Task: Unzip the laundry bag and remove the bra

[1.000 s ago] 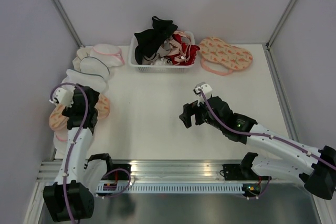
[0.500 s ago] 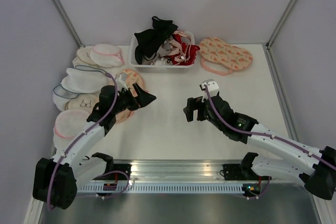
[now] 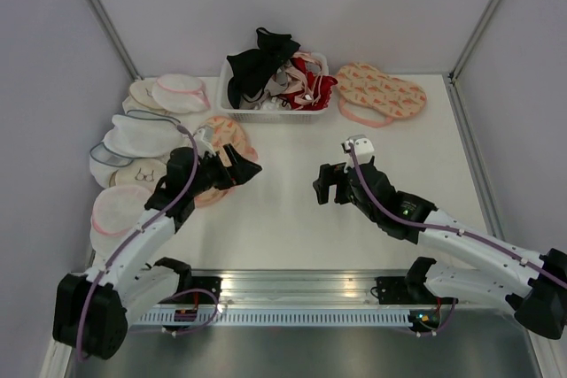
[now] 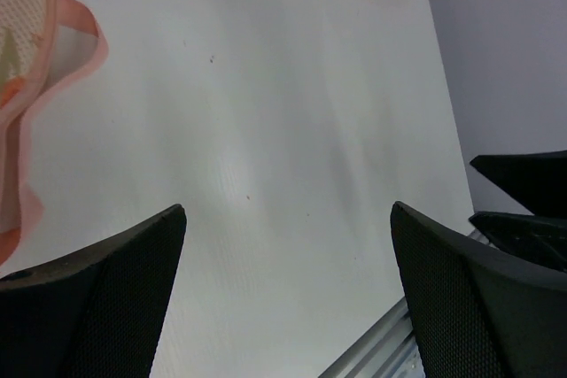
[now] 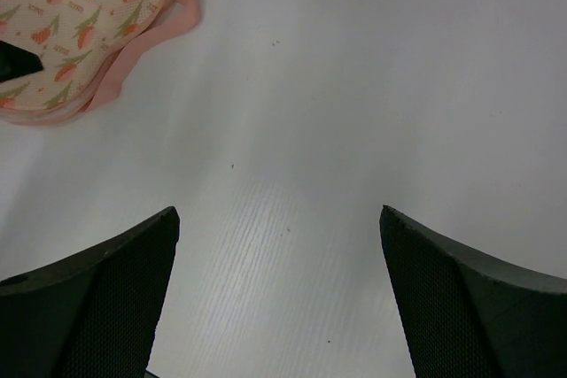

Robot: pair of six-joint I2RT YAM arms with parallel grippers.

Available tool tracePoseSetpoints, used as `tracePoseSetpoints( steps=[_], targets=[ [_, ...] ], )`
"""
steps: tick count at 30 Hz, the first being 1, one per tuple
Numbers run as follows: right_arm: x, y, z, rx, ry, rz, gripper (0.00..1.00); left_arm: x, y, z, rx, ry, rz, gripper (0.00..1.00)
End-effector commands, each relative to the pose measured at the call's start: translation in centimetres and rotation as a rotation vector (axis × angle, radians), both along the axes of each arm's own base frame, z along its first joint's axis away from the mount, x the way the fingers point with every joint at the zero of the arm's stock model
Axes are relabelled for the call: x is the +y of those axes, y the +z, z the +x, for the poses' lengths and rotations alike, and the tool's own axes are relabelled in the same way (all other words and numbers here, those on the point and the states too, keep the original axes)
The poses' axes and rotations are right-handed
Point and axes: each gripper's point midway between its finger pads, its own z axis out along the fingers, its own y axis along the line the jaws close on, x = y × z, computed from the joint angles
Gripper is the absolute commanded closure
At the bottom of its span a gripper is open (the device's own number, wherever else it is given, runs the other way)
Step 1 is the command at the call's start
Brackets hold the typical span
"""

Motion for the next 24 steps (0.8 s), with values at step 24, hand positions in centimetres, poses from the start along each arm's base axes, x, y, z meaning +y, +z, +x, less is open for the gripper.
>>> tracePoseSetpoints(
  steps=[24],
  targets=[
    [-4.2,7.5,-1.5,-0.135,-0.104,0.178,0.02,-9.2,-1.0,-4.3,-0.009,-0.502,-0.022,0.0]
  ],
)
